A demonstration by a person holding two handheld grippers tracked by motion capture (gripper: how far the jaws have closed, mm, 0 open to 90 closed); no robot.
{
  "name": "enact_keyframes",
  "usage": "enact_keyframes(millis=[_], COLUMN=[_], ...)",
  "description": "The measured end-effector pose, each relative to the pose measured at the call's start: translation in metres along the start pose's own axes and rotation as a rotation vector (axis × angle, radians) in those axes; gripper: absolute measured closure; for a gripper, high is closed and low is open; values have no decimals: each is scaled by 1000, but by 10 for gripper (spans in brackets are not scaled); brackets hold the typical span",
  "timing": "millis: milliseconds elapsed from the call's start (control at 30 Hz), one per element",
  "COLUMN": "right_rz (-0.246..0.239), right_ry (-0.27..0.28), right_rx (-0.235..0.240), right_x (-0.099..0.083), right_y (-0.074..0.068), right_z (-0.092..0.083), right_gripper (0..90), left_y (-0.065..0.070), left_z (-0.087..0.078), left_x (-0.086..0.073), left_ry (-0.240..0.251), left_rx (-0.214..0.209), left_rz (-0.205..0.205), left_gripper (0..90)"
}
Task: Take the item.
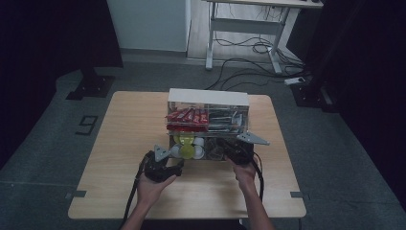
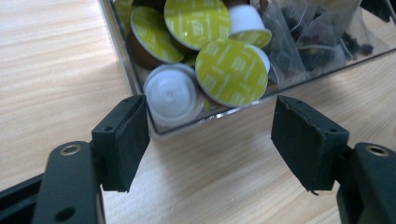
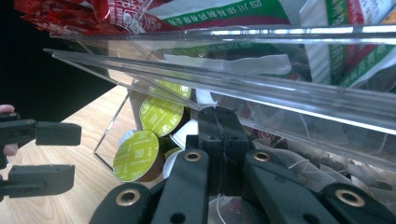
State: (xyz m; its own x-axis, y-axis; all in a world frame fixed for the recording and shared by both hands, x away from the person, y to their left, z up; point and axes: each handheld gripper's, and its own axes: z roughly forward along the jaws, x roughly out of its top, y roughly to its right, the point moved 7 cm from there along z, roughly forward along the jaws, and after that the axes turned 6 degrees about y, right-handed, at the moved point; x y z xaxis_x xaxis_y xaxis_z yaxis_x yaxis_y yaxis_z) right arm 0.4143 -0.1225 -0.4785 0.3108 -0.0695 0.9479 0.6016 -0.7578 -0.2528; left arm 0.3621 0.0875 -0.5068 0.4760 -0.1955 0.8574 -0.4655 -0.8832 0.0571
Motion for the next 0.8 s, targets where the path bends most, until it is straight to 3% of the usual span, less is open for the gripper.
enact_keyframes(millis=[300,800], right_rz=[9,10], right_ry=[1,3], right_rx=[2,5], right_x=[0,0], right_y=[1,2], right_z=[-1,-2], right_gripper=[891,891], left_y=[8,11], left_z=[14,33], left_x=[12,13], left_ry=[14,5], left_rx=[17,48], left_rz=[4,4], left_gripper=[284,289])
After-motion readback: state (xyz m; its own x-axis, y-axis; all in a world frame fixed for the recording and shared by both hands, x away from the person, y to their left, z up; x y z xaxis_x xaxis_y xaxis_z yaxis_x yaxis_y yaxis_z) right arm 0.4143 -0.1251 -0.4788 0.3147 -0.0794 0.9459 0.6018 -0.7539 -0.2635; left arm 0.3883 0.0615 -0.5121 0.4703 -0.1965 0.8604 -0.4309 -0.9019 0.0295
